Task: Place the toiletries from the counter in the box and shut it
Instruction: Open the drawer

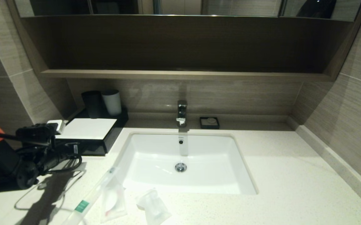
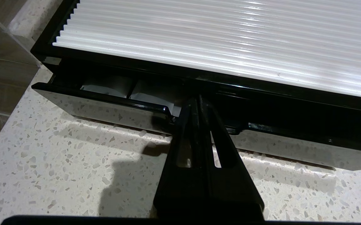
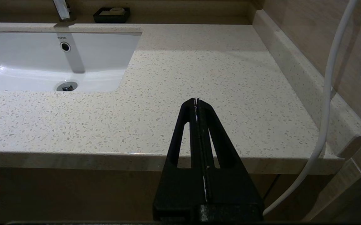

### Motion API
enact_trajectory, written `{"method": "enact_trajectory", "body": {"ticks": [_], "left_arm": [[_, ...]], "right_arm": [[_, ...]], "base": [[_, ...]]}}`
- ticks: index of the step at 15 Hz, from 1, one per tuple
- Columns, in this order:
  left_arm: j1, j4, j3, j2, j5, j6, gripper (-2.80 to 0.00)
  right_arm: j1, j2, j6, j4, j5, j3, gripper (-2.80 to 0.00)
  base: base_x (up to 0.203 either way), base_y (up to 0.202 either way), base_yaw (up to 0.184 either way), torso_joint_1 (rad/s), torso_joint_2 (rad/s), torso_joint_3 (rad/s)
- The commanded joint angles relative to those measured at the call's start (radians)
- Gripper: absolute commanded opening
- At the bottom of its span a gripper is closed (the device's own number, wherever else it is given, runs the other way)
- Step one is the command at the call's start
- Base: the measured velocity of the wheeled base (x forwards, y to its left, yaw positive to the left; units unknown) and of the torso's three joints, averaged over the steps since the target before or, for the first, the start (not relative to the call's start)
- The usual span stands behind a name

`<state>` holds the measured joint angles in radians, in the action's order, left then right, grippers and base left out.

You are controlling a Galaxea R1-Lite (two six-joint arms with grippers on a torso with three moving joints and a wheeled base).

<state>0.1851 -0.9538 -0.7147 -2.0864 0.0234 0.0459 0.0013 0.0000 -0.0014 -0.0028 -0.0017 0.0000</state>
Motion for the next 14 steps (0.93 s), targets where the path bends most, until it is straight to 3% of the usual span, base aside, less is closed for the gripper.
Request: {"method": "enact_trajectory", "body": {"ticks": [1,14], "left_arm": [[-0.001,-0.016,0.000,-0.008,-0.001,-0.001,-2.80],[-0.003,-0.025,-0.051,-0.050,-0.002,-0.003,-2.80]], "right_arm": [[0.000,0.000,0.000,0.000,0.000,0.002,-2.80],[0.000,0.000,0.000,0.000,0.000,0.002,-2.80]], "base": [[0.000,0.000,0.000,0.000,0.00,0.000],[0.000,0.000,0.000,0.000,0.00,0.000]]}}
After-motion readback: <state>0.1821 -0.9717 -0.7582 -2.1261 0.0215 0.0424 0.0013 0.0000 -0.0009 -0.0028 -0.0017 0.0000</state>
